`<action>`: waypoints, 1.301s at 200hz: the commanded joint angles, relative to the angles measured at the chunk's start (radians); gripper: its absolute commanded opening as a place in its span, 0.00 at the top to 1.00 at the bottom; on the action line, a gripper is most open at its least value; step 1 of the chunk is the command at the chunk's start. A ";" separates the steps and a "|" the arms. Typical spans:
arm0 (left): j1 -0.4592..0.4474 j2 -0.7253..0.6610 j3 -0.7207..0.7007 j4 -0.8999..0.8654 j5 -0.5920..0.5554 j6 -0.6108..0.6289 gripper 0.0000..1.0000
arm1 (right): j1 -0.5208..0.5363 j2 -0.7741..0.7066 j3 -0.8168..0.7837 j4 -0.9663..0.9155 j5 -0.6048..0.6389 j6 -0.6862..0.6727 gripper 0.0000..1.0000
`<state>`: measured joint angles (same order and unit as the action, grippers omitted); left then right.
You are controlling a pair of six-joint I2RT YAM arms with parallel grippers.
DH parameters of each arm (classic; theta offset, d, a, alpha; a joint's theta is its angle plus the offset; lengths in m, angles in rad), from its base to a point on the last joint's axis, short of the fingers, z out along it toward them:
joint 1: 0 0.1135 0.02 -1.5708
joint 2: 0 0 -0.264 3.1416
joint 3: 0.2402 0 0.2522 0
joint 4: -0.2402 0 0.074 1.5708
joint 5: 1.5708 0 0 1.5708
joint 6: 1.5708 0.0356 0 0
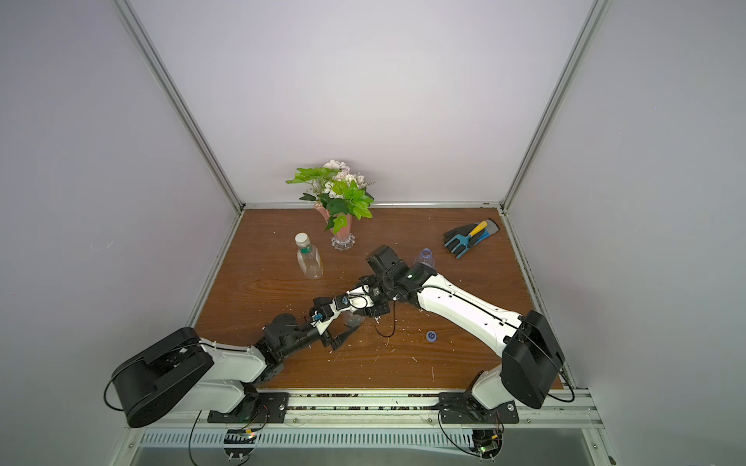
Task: Screw on the bottle caps
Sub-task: Screw the bottle cap onto the plastic bottle.
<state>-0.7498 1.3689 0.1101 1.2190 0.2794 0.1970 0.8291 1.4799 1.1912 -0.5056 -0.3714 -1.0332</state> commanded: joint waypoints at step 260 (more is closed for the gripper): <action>0.057 0.149 0.097 0.040 0.084 -0.068 0.49 | -0.004 -0.045 -0.110 0.015 0.026 -0.001 0.94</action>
<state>-0.7040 1.5467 0.2173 1.2522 0.3840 0.2047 0.8280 1.4395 1.1183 -0.4149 -0.3717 -1.0725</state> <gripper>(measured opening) 0.656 0.426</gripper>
